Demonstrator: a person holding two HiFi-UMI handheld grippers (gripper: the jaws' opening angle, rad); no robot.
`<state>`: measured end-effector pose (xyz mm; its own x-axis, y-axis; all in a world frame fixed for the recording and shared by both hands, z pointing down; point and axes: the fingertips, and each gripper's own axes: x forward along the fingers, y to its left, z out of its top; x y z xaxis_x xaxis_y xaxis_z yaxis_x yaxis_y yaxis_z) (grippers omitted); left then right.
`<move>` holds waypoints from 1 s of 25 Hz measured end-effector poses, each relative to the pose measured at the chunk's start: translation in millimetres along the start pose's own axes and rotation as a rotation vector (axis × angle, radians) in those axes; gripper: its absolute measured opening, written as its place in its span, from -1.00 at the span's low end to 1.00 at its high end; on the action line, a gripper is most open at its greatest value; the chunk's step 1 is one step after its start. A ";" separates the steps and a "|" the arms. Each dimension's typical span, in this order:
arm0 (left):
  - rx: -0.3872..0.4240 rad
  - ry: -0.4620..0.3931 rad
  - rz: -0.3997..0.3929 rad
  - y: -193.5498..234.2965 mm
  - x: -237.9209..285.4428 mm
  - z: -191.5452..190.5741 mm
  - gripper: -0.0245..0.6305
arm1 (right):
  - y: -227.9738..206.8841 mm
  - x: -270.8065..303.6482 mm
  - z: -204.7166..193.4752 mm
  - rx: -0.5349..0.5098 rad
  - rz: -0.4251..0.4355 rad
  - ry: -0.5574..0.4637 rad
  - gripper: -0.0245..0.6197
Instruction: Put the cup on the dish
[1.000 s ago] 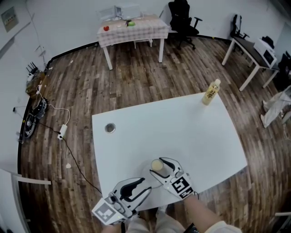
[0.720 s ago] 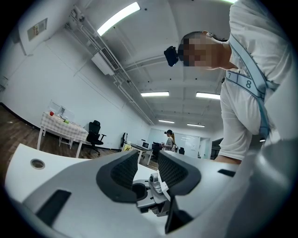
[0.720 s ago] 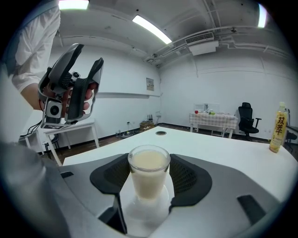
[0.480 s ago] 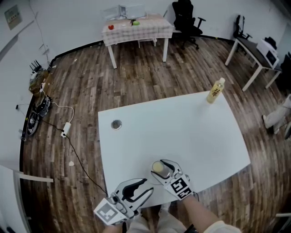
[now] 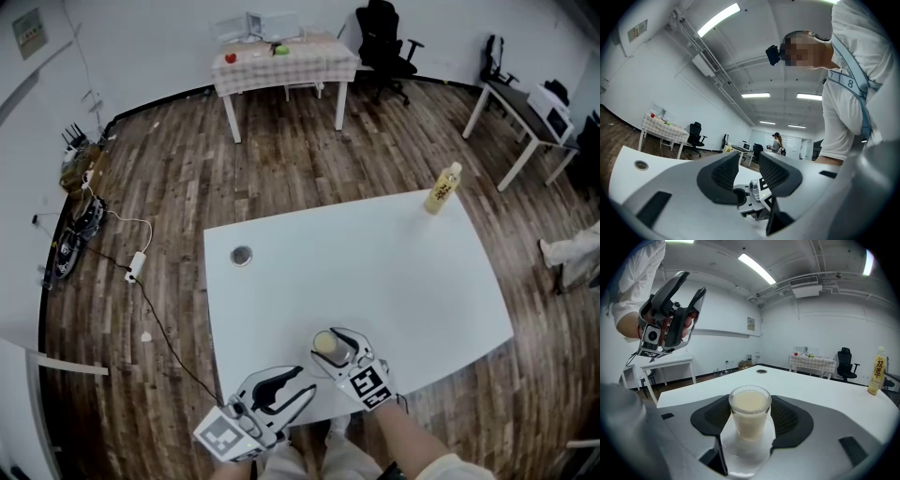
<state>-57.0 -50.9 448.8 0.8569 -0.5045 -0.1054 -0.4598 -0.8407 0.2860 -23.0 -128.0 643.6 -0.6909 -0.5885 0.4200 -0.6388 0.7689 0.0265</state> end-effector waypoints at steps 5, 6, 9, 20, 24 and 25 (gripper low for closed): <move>-0.006 0.011 0.001 -1.0 -0.6 -2.7 -0.54 | -2.3 1.2 2.7 0.023 0.001 0.005 -0.05; -0.007 0.009 0.001 -1.3 -1.2 -3.2 -0.54 | -1.9 1.8 1.3 0.027 0.006 0.012 -0.05; -0.002 0.007 -0.003 -1.9 -2.5 -4.1 -0.53 | -0.8 3.5 -1.9 0.036 0.021 0.045 -0.05; 0.001 0.030 -0.007 0.1 -4.5 -6.7 -0.52 | -0.6 -15.2 28.3 0.013 0.004 0.003 -0.02; 0.004 0.025 -0.009 -2.5 -6.3 0.2 -0.52 | 6.0 -29.2 44.9 0.027 0.002 -0.023 -0.03; 0.007 0.020 -0.010 -4.3 -6.3 3.1 -0.52 | 8.5 -33.2 47.4 0.027 0.000 -0.024 -0.03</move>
<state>-61.1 -44.7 445.3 0.8660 -0.4922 -0.0888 -0.4528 -0.8470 0.2785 -21.5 -113.8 586.9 -0.6986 -0.5944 0.3983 -0.6475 0.7621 0.0017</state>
